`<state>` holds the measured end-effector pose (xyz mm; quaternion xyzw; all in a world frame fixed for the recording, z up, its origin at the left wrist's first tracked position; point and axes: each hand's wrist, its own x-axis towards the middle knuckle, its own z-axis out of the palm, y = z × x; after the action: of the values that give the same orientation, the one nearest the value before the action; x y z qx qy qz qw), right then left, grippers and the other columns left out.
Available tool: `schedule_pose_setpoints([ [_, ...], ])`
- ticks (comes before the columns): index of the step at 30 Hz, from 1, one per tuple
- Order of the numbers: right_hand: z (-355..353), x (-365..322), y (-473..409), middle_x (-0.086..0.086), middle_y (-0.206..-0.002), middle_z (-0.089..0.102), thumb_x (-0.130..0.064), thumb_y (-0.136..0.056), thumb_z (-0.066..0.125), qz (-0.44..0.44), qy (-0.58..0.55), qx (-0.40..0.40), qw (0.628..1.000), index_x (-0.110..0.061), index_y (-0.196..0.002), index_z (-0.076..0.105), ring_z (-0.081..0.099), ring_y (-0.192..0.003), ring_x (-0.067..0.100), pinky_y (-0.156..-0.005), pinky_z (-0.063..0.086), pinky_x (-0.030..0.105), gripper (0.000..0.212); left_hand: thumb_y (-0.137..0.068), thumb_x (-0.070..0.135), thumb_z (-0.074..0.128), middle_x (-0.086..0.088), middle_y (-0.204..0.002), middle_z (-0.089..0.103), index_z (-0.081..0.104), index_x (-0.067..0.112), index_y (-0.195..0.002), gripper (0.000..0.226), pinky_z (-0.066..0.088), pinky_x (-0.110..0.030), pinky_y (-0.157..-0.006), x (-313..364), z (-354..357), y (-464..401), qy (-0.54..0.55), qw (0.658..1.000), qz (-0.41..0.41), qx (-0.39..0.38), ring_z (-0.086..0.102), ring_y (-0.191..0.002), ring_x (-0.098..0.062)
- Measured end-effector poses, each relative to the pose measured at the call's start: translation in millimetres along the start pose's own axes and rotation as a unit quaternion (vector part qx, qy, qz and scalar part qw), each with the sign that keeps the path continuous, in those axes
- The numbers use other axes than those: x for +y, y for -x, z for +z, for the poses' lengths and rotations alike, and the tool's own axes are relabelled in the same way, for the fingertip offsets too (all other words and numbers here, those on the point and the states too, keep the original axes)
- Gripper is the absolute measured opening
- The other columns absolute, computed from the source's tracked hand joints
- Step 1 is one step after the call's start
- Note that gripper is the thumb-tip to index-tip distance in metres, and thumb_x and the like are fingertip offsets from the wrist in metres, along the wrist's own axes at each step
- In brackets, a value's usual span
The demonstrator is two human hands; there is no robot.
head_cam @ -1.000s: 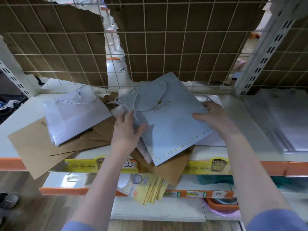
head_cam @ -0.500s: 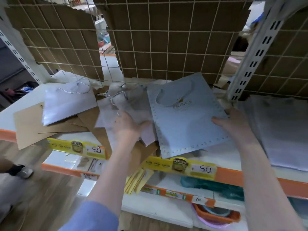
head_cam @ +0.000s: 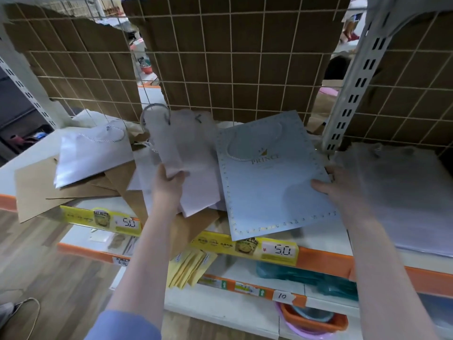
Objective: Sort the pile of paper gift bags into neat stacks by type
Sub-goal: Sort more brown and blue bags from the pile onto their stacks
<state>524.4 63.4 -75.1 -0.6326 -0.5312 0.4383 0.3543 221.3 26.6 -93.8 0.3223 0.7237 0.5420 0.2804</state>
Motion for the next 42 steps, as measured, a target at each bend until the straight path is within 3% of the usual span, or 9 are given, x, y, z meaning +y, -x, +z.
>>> schedule_pose_setpoints([
  [4,-4,1,10,0.007,-0.107,0.062,-0.011,-0.085,0.060,-0.025,-0.009,0.037,0.999,-0.018,-0.117,0.056,0.060,-0.094,0.027,-0.085,0.050,0.042,0.033,-0.095,0.003,0.045,0.014,-0.078,0.063,0.043,0.017,-0.107,0.018,0.036,-0.003,-0.050,1,-7,18,0.025,0.999,0.031,0.004,0.053,-0.067,0.011],
  [16,-48,13,61,-0.002,-0.107,0.052,-0.005,-0.091,0.054,-0.050,-0.089,0.173,0.980,-0.013,-0.128,0.054,0.050,-0.101,0.019,-0.083,0.038,0.029,0.038,-0.085,0.001,0.057,0.025,-0.075,0.065,0.053,0.029,-0.096,0.030,0.044,-0.029,-0.069,17,-20,52,0.055,0.996,0.060,-0.038,0.057,-0.081,-0.015],
  [21,-64,30,97,0.003,-0.118,0.053,-0.013,-0.092,0.056,-0.033,-0.094,0.240,0.966,-0.009,-0.134,0.049,0.048,-0.111,0.019,-0.086,0.034,0.027,0.043,-0.083,0.003,0.062,0.004,-0.106,0.057,0.055,0.018,-0.105,0.028,0.038,-0.029,-0.071,20,-18,74,0.066,0.991,0.059,-0.098,0.051,-0.099,-0.023],
  [25,-82,41,126,0.009,-0.126,0.057,-0.025,-0.088,0.058,-0.005,-0.095,0.281,0.955,-0.015,-0.129,0.054,0.054,-0.107,0.026,-0.085,0.041,0.035,0.042,-0.080,0.002,0.063,0.010,-0.086,0.060,0.054,0.026,-0.082,0.027,0.041,-0.029,-0.065,22,-10,87,0.068,0.988,0.060,-0.128,0.056,-0.094,-0.026],
  [27,-98,45,138,0.005,-0.112,0.058,-0.018,-0.090,0.054,0.001,-0.098,0.302,0.948,-0.015,-0.124,0.057,0.052,-0.093,0.020,-0.080,0.039,0.031,0.034,-0.080,0.003,0.065,0.006,-0.097,0.058,0.053,0.021,-0.094,0.026,0.040,-0.030,-0.072,26,-2,96,0.063,0.986,0.059,-0.140,0.054,-0.098,-0.023],
  [30,-123,51,148,0.005,-0.112,0.058,-0.016,-0.090,0.053,0.007,-0.103,0.338,0.935,-0.015,-0.126,0.057,0.053,-0.100,0.021,-0.082,0.040,0.031,0.036,-0.082,0.008,0.066,-0.001,-0.119,0.056,0.051,0.016,-0.118,0.040,0.039,-0.031,-0.082,33,18,108,0.050,0.983,0.067,-0.165,0.052,-0.107,-0.023],
  [32,-139,59,149,0.005,-0.114,0.059,-0.020,-0.090,0.053,0.020,-0.099,0.347,0.932,-0.016,-0.127,0.056,0.054,-0.104,0.024,-0.082,0.041,0.033,0.037,-0.084,0.009,0.063,-0.005,-0.119,0.058,0.051,0.017,-0.121,0.040,0.042,-0.034,-0.083,36,33,117,0.049,0.979,0.076,-0.183,0.054,-0.107,-0.026],
  [36,-180,72,144,-0.003,-0.085,0.056,-0.017,-0.092,0.051,0.022,-0.099,0.349,0.932,-0.015,-0.123,0.057,0.050,-0.087,0.022,-0.075,0.040,0.033,0.032,-0.084,0.011,0.065,-0.008,-0.114,0.058,0.050,0.014,-0.121,0.040,0.042,-0.036,-0.078,45,76,138,0.034,0.978,0.084,-0.187,0.054,-0.102,-0.027],
  [42,-271,92,115,0.003,-0.106,0.054,-0.018,-0.092,0.052,0.007,-0.101,0.341,0.935,-0.016,-0.126,0.055,0.048,-0.094,0.023,-0.077,0.037,0.033,0.034,-0.077,0.006,0.071,-0.006,-0.129,0.050,0.049,0.009,-0.131,0.058,0.035,-0.031,-0.088,55,168,172,0.062,0.986,0.037,-0.154,0.045,-0.120,-0.026],
])
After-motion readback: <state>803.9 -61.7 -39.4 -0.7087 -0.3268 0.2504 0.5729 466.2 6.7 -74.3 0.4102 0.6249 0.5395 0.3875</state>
